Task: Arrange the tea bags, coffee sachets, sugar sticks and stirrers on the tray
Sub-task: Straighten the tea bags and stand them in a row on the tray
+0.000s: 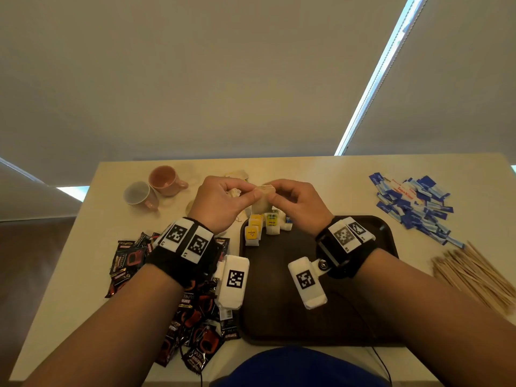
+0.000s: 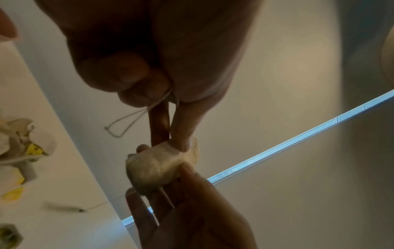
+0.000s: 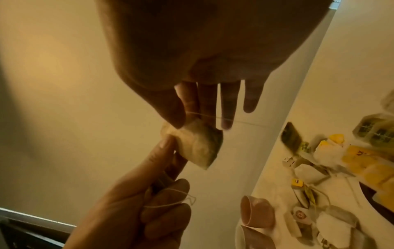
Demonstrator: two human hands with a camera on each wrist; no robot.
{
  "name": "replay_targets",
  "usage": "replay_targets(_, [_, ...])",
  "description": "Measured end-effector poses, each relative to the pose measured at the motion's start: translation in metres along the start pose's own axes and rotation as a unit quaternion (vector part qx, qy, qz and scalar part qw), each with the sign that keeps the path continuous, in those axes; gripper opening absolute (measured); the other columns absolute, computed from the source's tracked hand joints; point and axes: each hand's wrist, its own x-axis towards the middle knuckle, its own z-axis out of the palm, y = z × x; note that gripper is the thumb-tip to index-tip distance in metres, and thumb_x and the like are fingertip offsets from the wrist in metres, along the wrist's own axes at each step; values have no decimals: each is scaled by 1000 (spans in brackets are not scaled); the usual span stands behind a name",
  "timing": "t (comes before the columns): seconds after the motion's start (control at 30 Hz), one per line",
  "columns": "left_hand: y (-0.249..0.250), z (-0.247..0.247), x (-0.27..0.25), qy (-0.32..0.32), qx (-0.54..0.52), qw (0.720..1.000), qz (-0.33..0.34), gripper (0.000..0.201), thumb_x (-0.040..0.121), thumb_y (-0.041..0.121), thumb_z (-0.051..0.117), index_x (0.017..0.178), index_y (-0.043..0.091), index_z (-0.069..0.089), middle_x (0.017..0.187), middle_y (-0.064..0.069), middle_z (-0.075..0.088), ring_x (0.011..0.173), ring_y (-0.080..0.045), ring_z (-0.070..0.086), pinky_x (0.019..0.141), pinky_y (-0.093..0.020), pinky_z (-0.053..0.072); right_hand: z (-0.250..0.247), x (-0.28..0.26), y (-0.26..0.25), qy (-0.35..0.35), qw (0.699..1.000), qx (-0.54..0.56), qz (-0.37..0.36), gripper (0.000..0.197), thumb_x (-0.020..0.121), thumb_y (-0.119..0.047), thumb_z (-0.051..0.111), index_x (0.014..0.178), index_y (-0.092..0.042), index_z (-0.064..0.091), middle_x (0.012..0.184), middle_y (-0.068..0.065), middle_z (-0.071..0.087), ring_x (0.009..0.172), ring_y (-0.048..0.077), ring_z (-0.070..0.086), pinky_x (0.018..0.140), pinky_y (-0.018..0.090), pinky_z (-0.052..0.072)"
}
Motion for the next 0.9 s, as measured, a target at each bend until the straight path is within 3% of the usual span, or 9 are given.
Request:
replay_targets(0.1, [-4, -1, 1, -7, 5, 1000, 9, 13, 85, 20, 78, 85, 33, 75, 91, 15, 73, 98, -5, 67, 100, -37, 50, 1, 1, 1, 22, 999, -25, -9, 14, 95, -8, 62, 94, 1, 73, 77, -4, 69, 69, -2, 64, 65, 13, 49])
replay_targets(0.27, [-10, -1, 4, 33, -15, 999, 5, 9, 86, 24, 77, 95, 21, 79, 96, 9, 75, 101, -5, 67, 102, -36, 50, 2, -8, 3, 3, 998, 52, 44, 17, 94, -12, 63, 101, 3, 67, 76, 18, 72, 63, 22, 70, 63, 29, 59])
replay_targets(0.4, [-9, 0, 9, 53, -41, 998, 1, 11, 87, 25, 76, 96, 20, 79, 99, 7, 76, 100, -4, 68, 100, -34, 52, 3, -20, 8, -52, 994, 56, 73, 18, 97, -9, 58, 98, 7, 66, 76, 19, 72, 68, 26, 70, 71, 31, 60])
replay_targets(0.47, [-10, 2, 12, 49, -45, 998, -4, 11, 87, 28, 76, 96, 21, 79, 98, 7, 76, 94, -5, 69, 92, -34, 54, 5, -24, 10, -70, 992, 61, 80, 19, 98, -7, 56, 98, 7, 67, 81, 22, 72, 75, 26, 71, 76, 30, 60])
replay_targets(0.57, [-9, 6, 15, 51, -57, 997, -14, 7, 88, 29, 75, 92, 24, 79, 92, 6, 77, 76, -3, 68, 70, -27, 50, 9, -28, 13, -98, 989, 69, 89, 21, 99, -11, 54, 98, 4, 69, 88, 20, 74, 83, 25, 73, 85, 35, 59])
replay_targets(0.67, [-4, 7, 16, 55, -92, 994, -22, 5, 88, 25, 76, 90, 21, 78, 89, 1, 78, 75, -8, 71, 62, -18, 47, 13, -31, 17, -125, 978, 116, 123, 22, 101, -11, 51, 102, 5, 67, 92, 17, 74, 84, 22, 73, 80, 32, 60])
replay_targets(0.73, [-1, 8, 15, 55, -104, 992, -34, 10, 89, 23, 74, 95, 15, 78, 90, -4, 77, 55, 2, 61, 48, -10, 39, 15, -33, 19, -138, 969, 142, 148, 19, 100, -8, 51, 107, 2, 65, 98, 15, 73, 85, 22, 72, 79, 32, 59])
replay_targets(0.8, [1, 7, 15, 53, -113, 991, -45, 14, 90, 25, 73, 98, 14, 78, 90, -6, 77, 39, 1, 49, 39, -12, 33, 17, -35, 20, -144, 959, 166, 180, 21, 98, -1, 52, 116, 1, 61, 106, 18, 71, 89, 24, 71, 80, 34, 58])
replay_targets(0.9, [3, 5, 13, 44, -139, 988, -56, 11, 90, 28, 73, 95, 19, 77, 84, -8, 77, 35, -6, 36, 37, -18, 28, 18, -38, 25, -158, 955, 148, 201, 31, 97, 7, 46, 125, -1, 57, 112, 21, 69, 92, 26, 71, 80, 33, 59])
